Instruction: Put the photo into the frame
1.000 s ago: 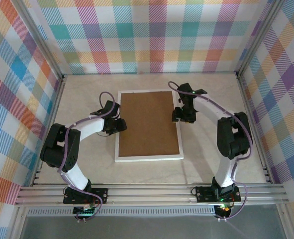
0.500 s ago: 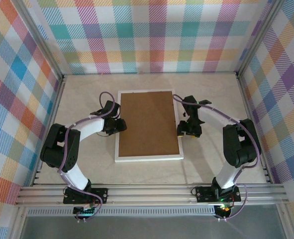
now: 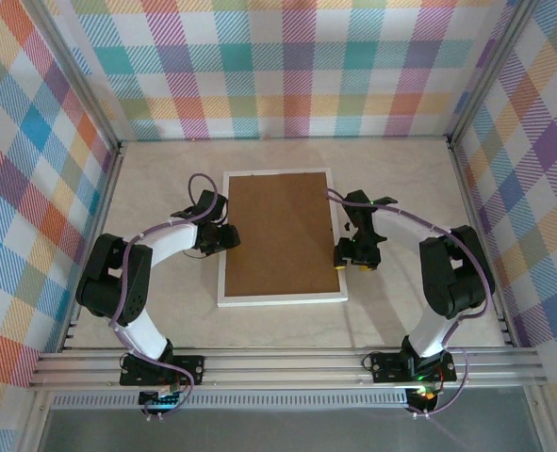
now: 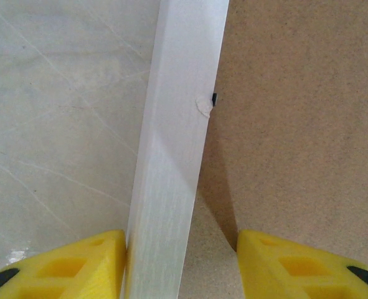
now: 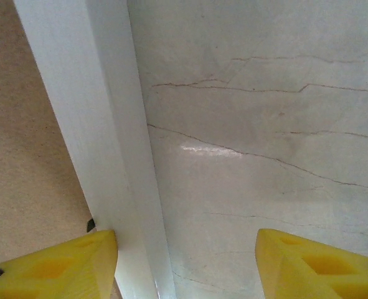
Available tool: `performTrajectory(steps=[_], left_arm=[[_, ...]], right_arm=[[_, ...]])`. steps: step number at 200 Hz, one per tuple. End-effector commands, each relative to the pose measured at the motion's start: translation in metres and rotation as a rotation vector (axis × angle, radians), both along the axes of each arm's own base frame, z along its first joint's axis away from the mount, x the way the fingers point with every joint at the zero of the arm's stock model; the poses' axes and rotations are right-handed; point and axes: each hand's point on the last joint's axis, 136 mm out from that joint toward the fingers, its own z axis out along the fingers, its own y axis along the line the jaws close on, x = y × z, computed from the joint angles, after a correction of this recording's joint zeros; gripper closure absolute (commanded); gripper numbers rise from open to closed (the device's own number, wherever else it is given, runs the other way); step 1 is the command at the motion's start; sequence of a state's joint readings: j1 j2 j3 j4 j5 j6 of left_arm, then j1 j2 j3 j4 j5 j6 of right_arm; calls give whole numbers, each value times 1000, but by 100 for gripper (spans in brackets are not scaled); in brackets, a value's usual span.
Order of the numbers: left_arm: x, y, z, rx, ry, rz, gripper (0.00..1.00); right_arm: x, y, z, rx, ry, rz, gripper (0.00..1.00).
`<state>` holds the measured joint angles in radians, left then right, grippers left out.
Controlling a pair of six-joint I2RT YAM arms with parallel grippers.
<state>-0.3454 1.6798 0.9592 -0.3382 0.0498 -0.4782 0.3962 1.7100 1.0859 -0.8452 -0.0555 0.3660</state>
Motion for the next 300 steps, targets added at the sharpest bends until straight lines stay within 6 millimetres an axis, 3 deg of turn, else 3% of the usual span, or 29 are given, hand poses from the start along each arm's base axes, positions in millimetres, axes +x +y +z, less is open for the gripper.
performTrajectory(steps=[1,53,144,187,211,232,267,300], left_arm=[[-4,-9,9,-29,-8,-26,50],[-7,-9,7,-32,-4,-21,50],[-9,-14,5,-67,2,-16,50],[-11,-13,5,-67,3,-14,50],[-11,-12,6,-61,2,-16,50],[-8,-11,13,-51,-12,-18,50],[2,-4,29,-65,-47,2,49],[11,7,48,-92,-90,40,46]], right_arm=[[-2,7,-3,25,9,-11,39],[3,7,-6,16,-13,-19,39],[-25,30,-64,13,139,-22,39],[-30,27,-79,-37,175,-23,40],[-23,26,-66,-44,141,-9,39],[-7,26,-38,-37,73,7,39],[29,19,13,-26,-67,13,36],[74,16,43,-24,-190,15,34]])
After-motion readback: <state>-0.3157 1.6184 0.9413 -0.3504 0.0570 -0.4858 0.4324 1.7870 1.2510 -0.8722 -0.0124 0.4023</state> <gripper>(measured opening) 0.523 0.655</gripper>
